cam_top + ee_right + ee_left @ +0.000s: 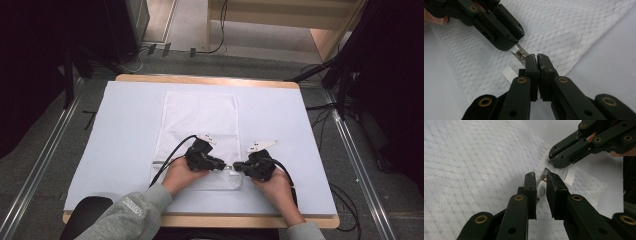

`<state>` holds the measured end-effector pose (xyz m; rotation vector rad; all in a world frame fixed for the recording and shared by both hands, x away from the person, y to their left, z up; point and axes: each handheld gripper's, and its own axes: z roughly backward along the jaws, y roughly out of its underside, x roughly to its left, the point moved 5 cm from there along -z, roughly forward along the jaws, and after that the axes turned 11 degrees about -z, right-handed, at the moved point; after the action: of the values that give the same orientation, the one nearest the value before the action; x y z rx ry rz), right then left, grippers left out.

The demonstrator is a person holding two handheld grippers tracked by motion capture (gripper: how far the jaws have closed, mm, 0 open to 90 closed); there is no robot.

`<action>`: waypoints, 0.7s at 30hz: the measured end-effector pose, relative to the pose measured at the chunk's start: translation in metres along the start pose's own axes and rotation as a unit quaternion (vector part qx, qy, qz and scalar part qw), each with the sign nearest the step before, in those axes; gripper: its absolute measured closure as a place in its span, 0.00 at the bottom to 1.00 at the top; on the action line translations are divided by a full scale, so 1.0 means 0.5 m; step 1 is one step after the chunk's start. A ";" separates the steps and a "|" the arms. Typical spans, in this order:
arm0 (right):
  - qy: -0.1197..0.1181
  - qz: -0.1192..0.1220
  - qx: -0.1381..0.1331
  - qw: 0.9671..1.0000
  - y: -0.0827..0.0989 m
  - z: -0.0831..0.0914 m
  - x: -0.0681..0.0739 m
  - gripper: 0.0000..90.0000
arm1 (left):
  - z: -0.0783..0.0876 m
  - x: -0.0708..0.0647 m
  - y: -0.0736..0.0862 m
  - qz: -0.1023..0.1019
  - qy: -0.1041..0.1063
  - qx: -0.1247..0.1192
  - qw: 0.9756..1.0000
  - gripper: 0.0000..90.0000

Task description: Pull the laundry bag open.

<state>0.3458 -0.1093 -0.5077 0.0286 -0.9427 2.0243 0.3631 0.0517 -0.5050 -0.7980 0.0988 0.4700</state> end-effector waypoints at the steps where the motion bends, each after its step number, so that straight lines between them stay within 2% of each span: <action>1: 0.000 -0.003 0.001 1.000 0.001 0.001 0.000 0.99 | -0.001 -0.001 0.000 -0.002 0.000 0.000 1.000 0.87; 4: 0.001 -0.003 0.001 1.000 0.001 0.001 0.000 0.99 | -0.002 -0.004 -0.001 -0.016 -0.008 0.003 1.000 0.87; 8: 0.000 -0.004 0.002 1.000 0.001 0.001 0.000 0.99 | -0.001 -0.007 -0.002 -0.008 -0.008 0.010 1.000 0.87; 11: -0.001 -0.003 0.002 1.000 0.001 0.001 0.000 0.99 | 0.000 -0.009 -0.003 0.000 0.009 0.004 1.000 0.89; 14: -0.002 -0.004 0.002 1.000 0.001 0.001 -0.001 0.99 | -0.004 -0.016 -0.002 -0.003 0.011 0.013 1.000 0.89; 21: -0.002 -0.003 0.001 1.000 0.000 0.000 0.000 0.99 | -0.007 -0.014 -0.001 -0.007 0.008 0.011 1.000 0.92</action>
<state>0.3457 -0.1096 -0.5079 0.0363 -0.9411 2.0196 0.3576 0.0464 -0.5055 -0.7811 0.1130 0.4486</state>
